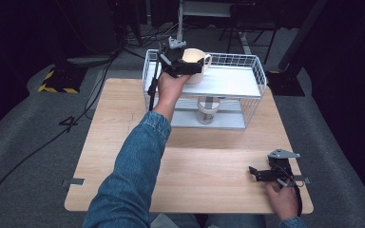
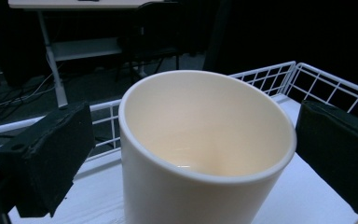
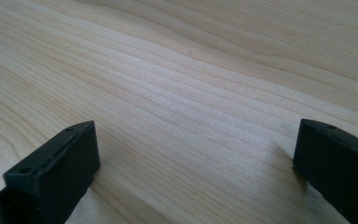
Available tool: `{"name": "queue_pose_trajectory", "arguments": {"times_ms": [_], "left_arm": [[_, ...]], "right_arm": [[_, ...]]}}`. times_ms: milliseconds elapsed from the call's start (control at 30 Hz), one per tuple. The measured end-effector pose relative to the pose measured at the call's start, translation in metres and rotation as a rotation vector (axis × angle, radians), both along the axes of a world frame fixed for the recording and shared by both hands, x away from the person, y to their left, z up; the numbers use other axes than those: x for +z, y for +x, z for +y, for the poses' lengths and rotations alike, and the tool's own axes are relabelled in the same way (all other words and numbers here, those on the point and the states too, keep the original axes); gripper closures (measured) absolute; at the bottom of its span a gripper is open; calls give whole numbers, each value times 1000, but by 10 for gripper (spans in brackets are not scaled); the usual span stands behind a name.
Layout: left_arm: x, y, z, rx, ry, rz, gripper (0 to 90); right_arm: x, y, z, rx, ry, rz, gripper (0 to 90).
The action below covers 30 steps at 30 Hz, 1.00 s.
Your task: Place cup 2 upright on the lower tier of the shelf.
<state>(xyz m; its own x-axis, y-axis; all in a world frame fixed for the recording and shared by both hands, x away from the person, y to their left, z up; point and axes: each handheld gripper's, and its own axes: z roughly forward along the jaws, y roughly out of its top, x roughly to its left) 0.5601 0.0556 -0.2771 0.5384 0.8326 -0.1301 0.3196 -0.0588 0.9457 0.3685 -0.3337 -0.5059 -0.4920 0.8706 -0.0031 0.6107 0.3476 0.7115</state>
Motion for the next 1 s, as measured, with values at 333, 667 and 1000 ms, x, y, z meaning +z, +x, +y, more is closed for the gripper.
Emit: {"name": "queue_pose_trajectory", "arguments": {"times_ms": [333, 667, 1000], "left_arm": [[14, -26, 15, -49, -8, -19, 0], [14, -80, 44, -103, 5, -35, 0], [5, -126, 64, -120, 33, -44, 0]], "right_arm": [[0, 0, 0, 0, 0, 0, 5], [0, 0, 0, 2, -2, 1, 5], [0, 5, -1, 35, -4, 1, 2]]}}
